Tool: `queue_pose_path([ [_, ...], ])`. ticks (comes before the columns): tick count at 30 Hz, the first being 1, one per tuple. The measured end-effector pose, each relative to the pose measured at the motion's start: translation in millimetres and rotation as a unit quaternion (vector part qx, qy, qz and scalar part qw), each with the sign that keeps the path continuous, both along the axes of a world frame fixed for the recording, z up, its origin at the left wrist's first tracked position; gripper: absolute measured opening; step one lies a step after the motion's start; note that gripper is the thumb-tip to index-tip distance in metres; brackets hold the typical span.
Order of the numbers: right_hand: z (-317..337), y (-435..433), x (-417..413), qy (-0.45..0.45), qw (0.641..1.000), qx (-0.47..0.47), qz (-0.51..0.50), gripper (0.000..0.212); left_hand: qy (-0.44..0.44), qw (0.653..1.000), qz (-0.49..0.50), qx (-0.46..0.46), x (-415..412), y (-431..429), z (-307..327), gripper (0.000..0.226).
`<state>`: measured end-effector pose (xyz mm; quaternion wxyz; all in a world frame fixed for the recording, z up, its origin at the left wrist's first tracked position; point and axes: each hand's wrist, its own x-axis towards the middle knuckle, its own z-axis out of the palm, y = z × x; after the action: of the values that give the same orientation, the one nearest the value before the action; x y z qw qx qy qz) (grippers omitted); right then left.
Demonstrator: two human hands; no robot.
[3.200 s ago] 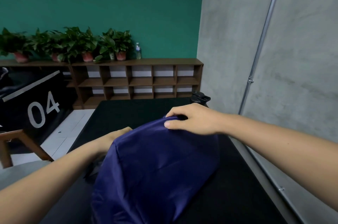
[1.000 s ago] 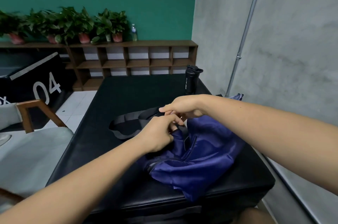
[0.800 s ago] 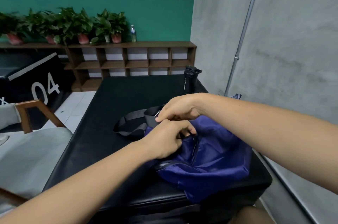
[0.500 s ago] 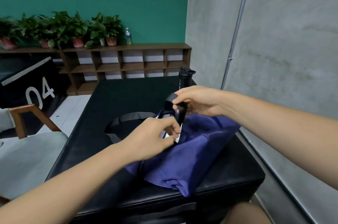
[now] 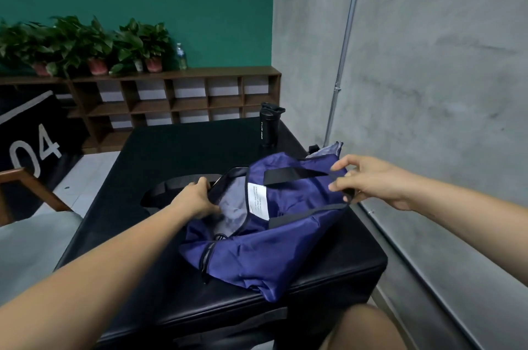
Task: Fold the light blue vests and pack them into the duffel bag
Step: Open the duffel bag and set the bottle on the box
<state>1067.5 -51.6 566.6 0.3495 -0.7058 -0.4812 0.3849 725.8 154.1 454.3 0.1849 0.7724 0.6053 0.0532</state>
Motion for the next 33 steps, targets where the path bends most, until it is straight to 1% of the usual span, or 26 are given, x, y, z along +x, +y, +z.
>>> queue_pose_path([
  [2, -9.2, 5.1, 4.8, -0.085, 0.996, -0.015, 0.016, 0.033, 0.005, 1.0, 0.01, 0.016, 1.7, 3.1, -4.0, 0.042],
  [4, -13.4, 13.0, 4.8, -0.157, 0.986, -0.034, 0.035, 0.032, 0.012, 0.999, 0.007, 0.044, 2.5, 6.5, -3.8, 0.013],
  [5, -12.9, 18.6, 3.1, -0.196, 0.979, -0.042, 0.044, 0.034, 0.004, 0.999, 0.005, 0.05, 3.0, 6.7, -1.4, 0.009],
  [6, -9.7, 24.5, -0.4, -0.24, 0.968, -0.044, 0.049, 0.037, -0.007, 0.999, 0.006, 0.053, 4.4, 6.7, 2.2, 0.017],
  [8, 1.2, 38.1, -13.1, -0.335, 0.941, -0.002, 0.052, 0.042, -0.039, 0.997, 0.014, 0.057, 7.5, 3.7, 15.5, 0.025],
  [10, 12.8, 52.5, -36.5, -0.384, 0.918, 0.065, 0.072, 0.032, -0.071, 0.995, 0.014, 0.068, 11.0, 0.4, 31.4, 0.028],
  [12, 17.4, 67.1, -65.8, -0.379, 0.915, 0.104, 0.091, 0.018, -0.098, 0.992, 0.006, 0.078, 15.6, -4.5, 49.2, 0.031],
  [14, 13.7, 82.1, -93.7, -0.401, 0.905, 0.093, 0.11, 0.011, -0.127, 0.988, 0.001, 0.089, 21.6, -12.1, 68.3, 0.036],
  [15, 10.4, 89.3, -105.1, -0.421, 0.896, 0.076, 0.119, 0.014, -0.141, 0.986, 0.0, 0.094, 24.8, -16.7, 77.5, 0.038],
  [18, 0.7, 101.8, -125.3, -0.449, 0.883, -0.003, 0.137, 0.043, -0.183, 0.978, -0.009, 0.101, 32.9, -30.8, 100.3, 0.039],
  [19, -2.2, 103.4, -127.6, -0.453, 0.88, -0.027, 0.14, 0.049, -0.196, 0.975, -0.015, 0.103, 35.0, -35.0, 105.4, 0.039],
  [21, -7.3, 103.2, -128.9, -0.463, 0.874, -0.063, 0.136, 0.05, -0.212, 0.971, -0.03, 0.106, 39.3, -44.0, 114.1, 0.038],
  [24, -8.9, 100.3, -125.7, -0.5, 0.851, -0.096, 0.126, 0.044, -0.216, 0.97, -0.051, 0.103, 45.2, -54.7, 122.3, 0.039],
  [27, -8.2, 95.4, -114.8, -0.504, 0.833, -0.172, 0.146, 0.035, -0.213, 0.969, -0.057, 0.108, 48.5, -58.5, 124.9, 0.041],
  [28, -8.0, 94.4, -109.7, -0.494, 0.834, -0.19, 0.152, 0.032, -0.213, 0.969, -0.056, 0.109, 49.1, -59.0, 125.6, 0.04],
  [30, -6.0, 95.1, -97.1, -0.482, 0.842, -0.194, 0.145, 0.033, -0.218, 0.968, -0.05, 0.109, 49.5, -58.0, 127.6, 0.037],
  [33, 9.9, 96.1, -75.2, -0.48, 0.858, -0.15, 0.106, 0.039, -0.237, 0.965, -0.032, 0.111, 47.3, -52.7, 134.7, 0.036],
])
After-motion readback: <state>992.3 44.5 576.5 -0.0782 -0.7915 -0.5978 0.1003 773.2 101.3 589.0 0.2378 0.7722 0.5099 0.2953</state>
